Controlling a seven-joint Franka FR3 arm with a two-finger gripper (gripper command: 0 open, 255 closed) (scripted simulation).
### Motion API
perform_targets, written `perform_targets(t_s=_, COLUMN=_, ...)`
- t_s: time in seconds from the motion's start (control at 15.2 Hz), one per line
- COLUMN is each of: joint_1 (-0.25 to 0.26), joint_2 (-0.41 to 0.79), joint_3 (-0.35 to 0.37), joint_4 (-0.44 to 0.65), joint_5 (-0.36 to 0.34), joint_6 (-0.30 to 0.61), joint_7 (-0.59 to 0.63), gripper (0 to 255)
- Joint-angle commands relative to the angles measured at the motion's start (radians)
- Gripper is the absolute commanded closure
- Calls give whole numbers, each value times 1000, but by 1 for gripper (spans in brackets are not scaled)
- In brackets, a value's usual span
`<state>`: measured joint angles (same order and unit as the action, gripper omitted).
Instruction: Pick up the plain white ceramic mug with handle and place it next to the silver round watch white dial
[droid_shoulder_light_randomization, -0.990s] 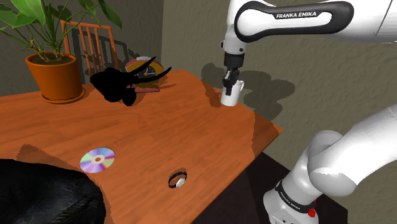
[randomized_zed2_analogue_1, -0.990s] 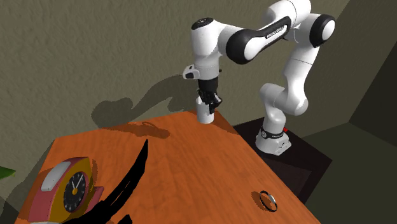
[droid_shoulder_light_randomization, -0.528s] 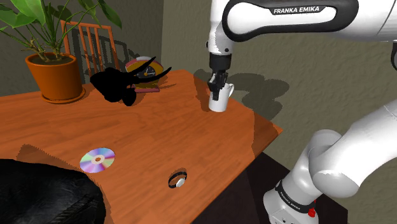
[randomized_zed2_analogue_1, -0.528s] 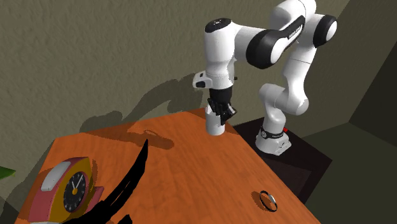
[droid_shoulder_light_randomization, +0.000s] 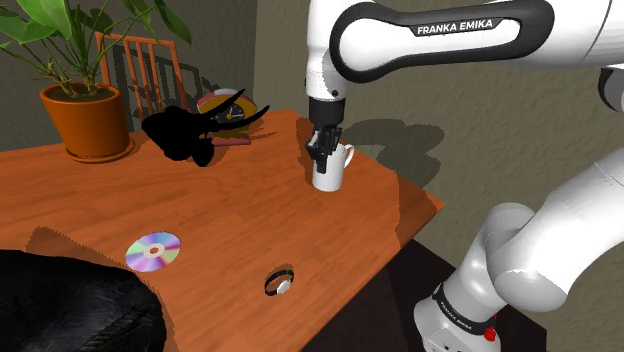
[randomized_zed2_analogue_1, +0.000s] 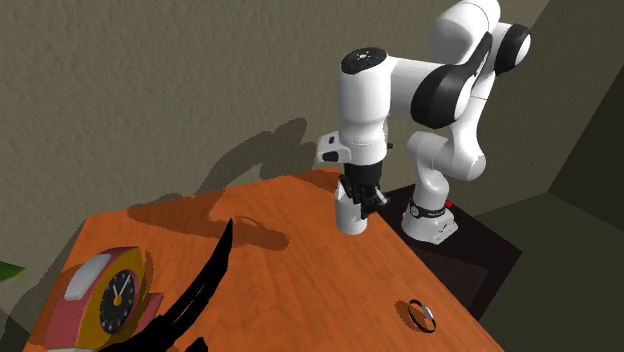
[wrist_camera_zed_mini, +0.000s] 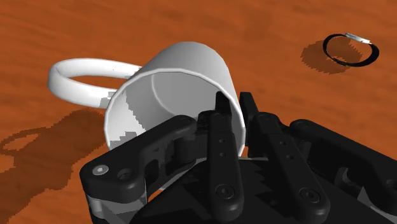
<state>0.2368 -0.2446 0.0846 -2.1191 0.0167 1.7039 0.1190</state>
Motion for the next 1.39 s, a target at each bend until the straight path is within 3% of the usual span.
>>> perform_targets(t_s=0.0, joint_1=0, joint_2=5, joint_3=1, joint_4=-21, joint_5=0, joint_6=27, joint_7=1, gripper=255)
perform_targets(t_s=1.32, joint_1=1, joint_2=89, joint_3=6, joint_4=-212, joint_5=-4, joint_6=302, joint_7=6, gripper=255)
